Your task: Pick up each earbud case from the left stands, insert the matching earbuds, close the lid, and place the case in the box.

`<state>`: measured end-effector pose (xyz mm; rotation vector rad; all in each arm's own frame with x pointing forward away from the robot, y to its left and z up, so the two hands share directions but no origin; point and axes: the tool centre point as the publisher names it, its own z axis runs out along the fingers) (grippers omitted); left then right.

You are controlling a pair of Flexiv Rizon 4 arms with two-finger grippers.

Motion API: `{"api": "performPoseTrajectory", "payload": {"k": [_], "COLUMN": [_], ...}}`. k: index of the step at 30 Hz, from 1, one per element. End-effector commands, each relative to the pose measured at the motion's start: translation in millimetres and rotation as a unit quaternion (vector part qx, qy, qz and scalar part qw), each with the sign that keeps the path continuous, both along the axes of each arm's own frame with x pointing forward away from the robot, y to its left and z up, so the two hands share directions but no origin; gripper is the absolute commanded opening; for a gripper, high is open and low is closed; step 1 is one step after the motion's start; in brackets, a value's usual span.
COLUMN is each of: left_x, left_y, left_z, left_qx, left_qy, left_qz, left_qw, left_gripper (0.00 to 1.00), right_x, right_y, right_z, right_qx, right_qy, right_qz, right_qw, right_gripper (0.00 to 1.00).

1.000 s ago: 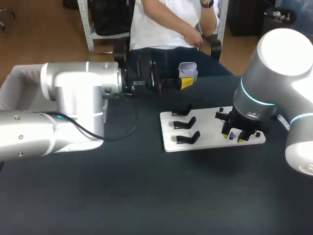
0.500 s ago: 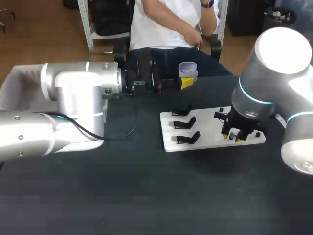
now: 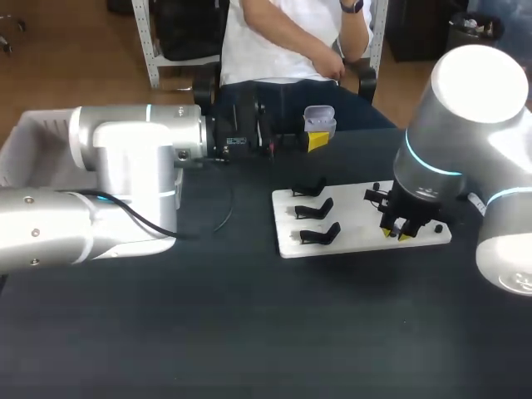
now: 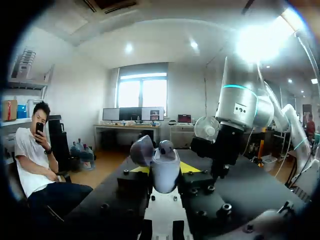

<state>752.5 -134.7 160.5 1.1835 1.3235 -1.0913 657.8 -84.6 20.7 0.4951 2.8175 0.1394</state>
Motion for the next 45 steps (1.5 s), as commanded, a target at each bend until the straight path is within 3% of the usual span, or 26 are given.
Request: {"api": "performPoseTrajectory", "payload": {"k": [1,9,13,22,28,35,39,45], "left_x": [-1.8,-1.8,-1.8,-1.8,-1.8,-1.8,-1.8,-1.8], "left_y": [0,0,0,0,0,0,0,0], "left_z": [-0.6,-0.6,-0.6,-0.6,-0.6,-0.6,-0.6,-0.6], "left_qx": [-0.001,-0.001,-0.001,-0.001,-0.001,-0.001,-0.001,-0.001], "left_qy": [-0.002,-0.002,-0.002,-0.002,-0.002,-0.002,-0.002,-0.002], "left_qz": [0.004,0.004,0.004,0.004,0.004,0.004,0.004,0.004], "left_qw": [1.0,1.0,1.0,1.0,1.0,1.0,1.0,1.0], "left_gripper": [0.0,0.0,0.0,0.0,0.0,0.0,0.0,0.0], "right_x": [0.3,-6.3,-16.3,-31.3,-38.0,-54.7,-61.0,-61.8], "right_y": [0,1,9,26,45,68,77,78], "right_z": [-2,25,52,104,131,150,160,163], "right_qx": [-0.003,-0.016,-0.004,-0.003,-0.019,-0.043,-0.05,-0.051], "right_qy": [0.002,-0.002,0.019,0.022,-0.004,-0.021,-0.027,-0.03], "right_qz": [-0.003,0.011,0.058,0.165,0.247,0.391,0.432,0.437], "right_qw": [1.0,1.0,0.998,0.986,0.969,0.919,0.9,0.898], "right_gripper": [0.0,0.0,0.0,0.0,0.0,0.0,0.0,0.0]}}
